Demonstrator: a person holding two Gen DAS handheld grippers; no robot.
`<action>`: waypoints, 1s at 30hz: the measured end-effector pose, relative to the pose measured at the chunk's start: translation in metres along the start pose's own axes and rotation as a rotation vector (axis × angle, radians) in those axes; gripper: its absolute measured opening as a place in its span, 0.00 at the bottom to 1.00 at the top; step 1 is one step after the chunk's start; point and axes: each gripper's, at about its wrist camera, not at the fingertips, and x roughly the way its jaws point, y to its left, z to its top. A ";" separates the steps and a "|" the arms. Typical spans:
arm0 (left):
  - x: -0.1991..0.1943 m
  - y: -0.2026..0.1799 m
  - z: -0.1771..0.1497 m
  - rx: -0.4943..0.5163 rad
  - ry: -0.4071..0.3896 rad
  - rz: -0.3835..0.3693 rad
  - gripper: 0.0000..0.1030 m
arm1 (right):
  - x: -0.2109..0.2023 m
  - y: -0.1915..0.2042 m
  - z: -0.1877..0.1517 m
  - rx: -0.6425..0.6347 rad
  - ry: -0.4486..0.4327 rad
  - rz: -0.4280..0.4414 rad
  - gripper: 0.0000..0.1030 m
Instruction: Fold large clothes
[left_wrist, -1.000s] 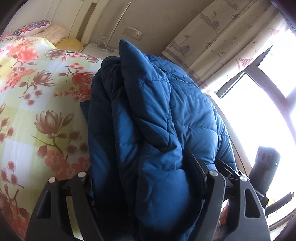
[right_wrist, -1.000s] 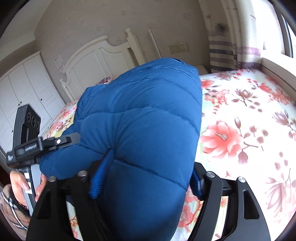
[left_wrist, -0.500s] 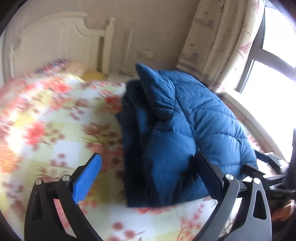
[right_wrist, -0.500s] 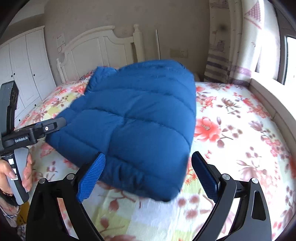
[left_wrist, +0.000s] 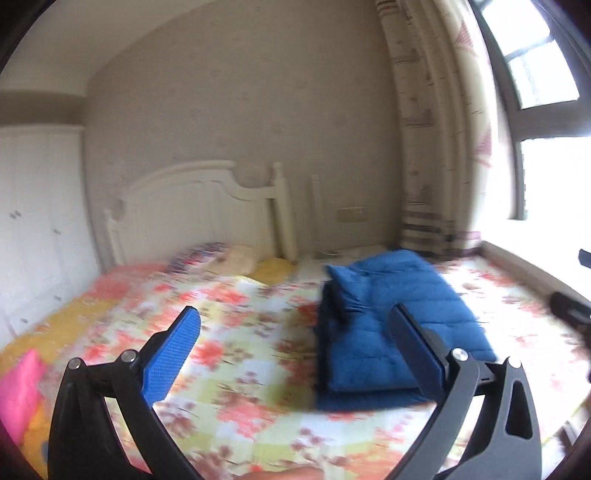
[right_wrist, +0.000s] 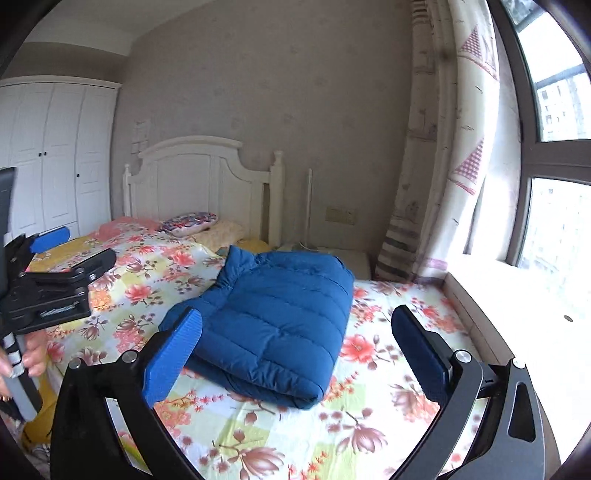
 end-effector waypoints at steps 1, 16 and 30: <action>-0.002 -0.002 0.000 -0.008 0.010 -0.022 0.98 | 0.000 -0.002 0.001 0.011 0.007 -0.008 0.96; 0.002 -0.004 -0.017 -0.026 0.058 -0.027 0.98 | 0.022 0.016 -0.010 0.019 0.089 -0.002 0.96; 0.004 -0.002 -0.021 -0.043 0.079 -0.020 0.98 | 0.026 0.024 -0.015 0.006 0.113 0.013 0.96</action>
